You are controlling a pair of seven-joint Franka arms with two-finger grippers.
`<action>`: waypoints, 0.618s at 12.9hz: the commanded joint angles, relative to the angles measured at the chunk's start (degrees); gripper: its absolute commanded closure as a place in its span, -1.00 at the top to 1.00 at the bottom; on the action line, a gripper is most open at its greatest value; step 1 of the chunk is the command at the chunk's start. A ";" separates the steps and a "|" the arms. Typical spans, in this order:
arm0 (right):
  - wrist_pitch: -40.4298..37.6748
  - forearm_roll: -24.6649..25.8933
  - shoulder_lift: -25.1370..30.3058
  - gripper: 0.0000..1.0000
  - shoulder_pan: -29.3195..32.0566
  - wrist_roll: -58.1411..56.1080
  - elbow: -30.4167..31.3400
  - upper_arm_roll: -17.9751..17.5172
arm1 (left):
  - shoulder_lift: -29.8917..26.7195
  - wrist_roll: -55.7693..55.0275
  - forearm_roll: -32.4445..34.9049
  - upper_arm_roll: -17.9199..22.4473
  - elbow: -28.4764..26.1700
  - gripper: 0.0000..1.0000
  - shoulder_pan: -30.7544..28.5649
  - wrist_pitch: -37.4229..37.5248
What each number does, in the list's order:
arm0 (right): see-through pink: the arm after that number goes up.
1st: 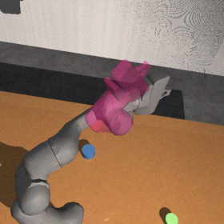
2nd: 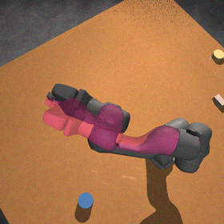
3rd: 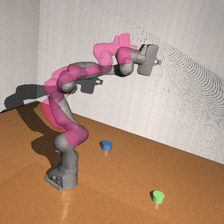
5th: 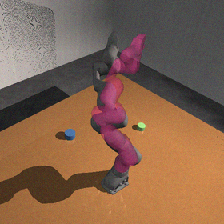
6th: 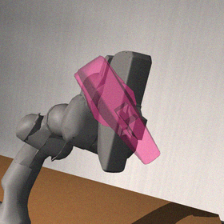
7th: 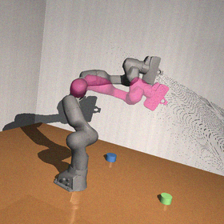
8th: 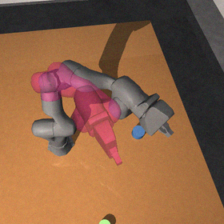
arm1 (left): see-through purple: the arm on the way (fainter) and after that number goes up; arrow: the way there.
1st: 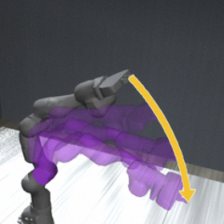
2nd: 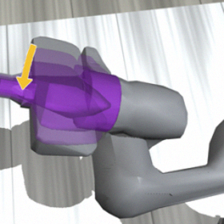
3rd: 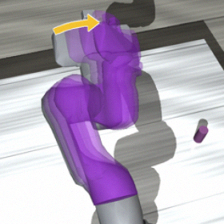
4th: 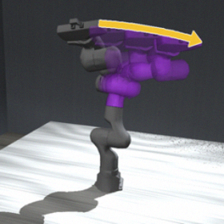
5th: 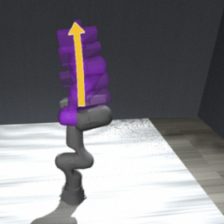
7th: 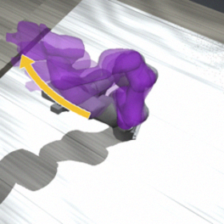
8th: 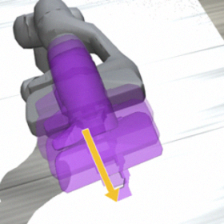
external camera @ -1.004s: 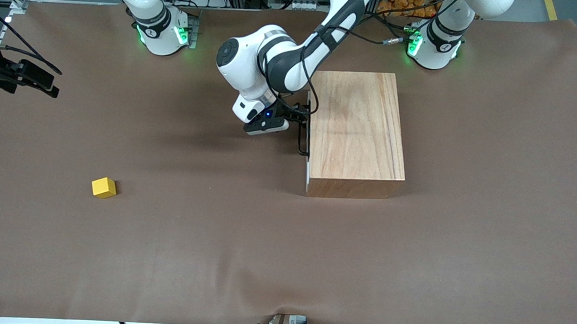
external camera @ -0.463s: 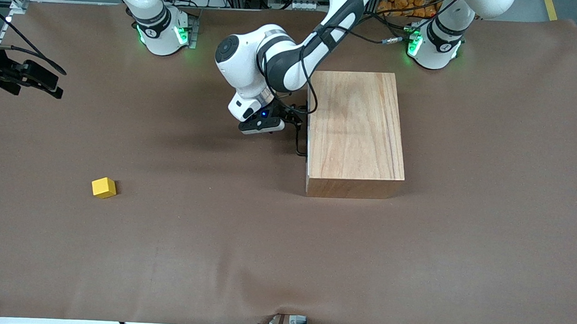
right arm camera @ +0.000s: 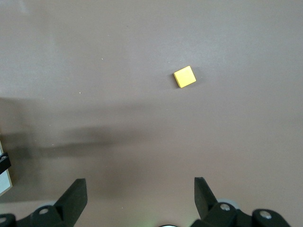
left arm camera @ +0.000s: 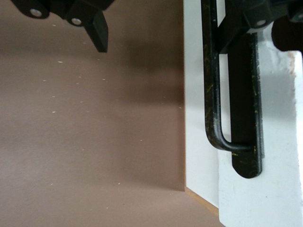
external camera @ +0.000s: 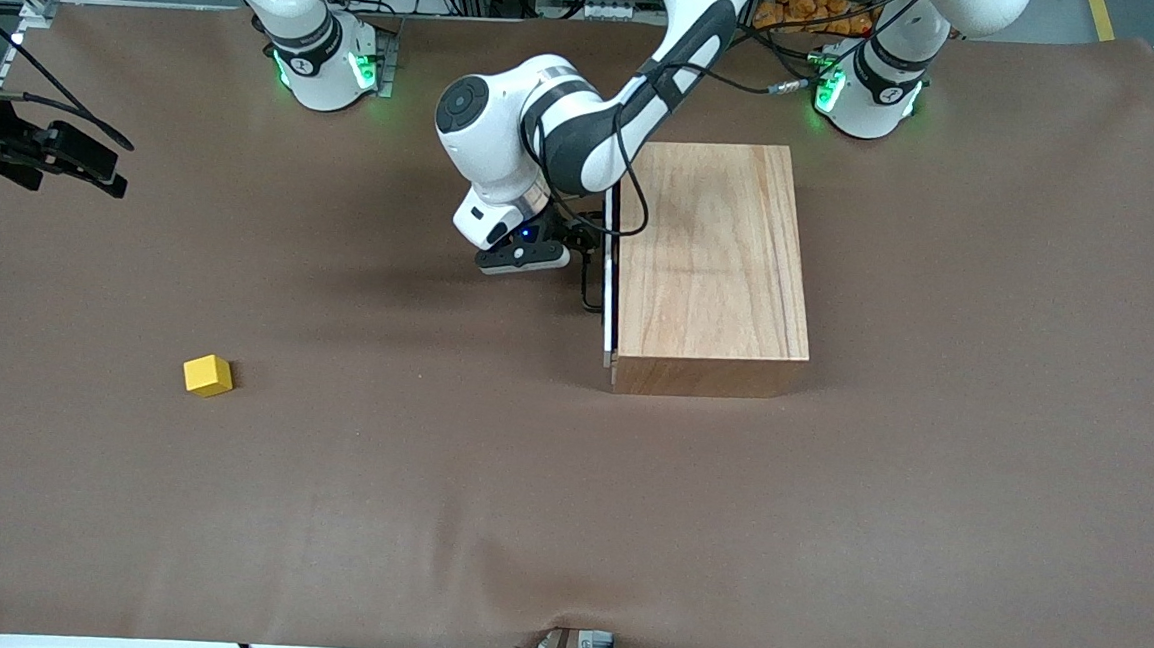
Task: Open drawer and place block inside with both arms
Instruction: 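Pull the drawer handle outward with the left gripper to open drawer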
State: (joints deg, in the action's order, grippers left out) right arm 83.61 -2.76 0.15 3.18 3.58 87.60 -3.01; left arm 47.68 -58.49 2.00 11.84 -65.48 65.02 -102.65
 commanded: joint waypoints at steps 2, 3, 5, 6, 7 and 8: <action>-0.11 -0.75 0.47 1.00 -0.10 -0.51 0.29 0.46 | 1.09 -1.63 -4.53 -0.07 1.32 1.00 -0.94 -5.01; -0.37 -0.75 0.47 1.00 -0.01 -0.51 0.38 0.46 | 1.18 -1.72 -5.07 -0.07 1.32 1.00 -1.12 -6.24; -0.81 -0.75 0.47 1.00 0.16 -0.51 0.47 0.46 | 1.18 -1.72 -5.95 -0.07 1.41 1.00 -1.38 -7.65; -0.73 -0.75 0.47 1.00 0.16 -0.60 0.73 0.46 | 1.10 -1.72 -5.95 -0.15 1.32 1.00 -1.64 -8.00; -0.73 -0.75 0.47 1.00 0.16 -0.60 0.82 0.46 | 1.18 -1.72 -6.30 -0.24 1.32 1.00 -1.73 -9.05; -0.81 -0.75 0.47 1.00 0.25 -0.60 0.82 0.55 | 1.27 -1.81 -7.44 -0.07 1.32 1.00 -1.73 -10.37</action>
State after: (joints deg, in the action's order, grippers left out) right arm 83.11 -2.77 0.14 3.19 3.58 87.92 -2.72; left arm 47.79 -59.52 -3.30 11.83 -65.52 63.55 -109.38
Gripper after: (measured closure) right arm 0.000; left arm 0.000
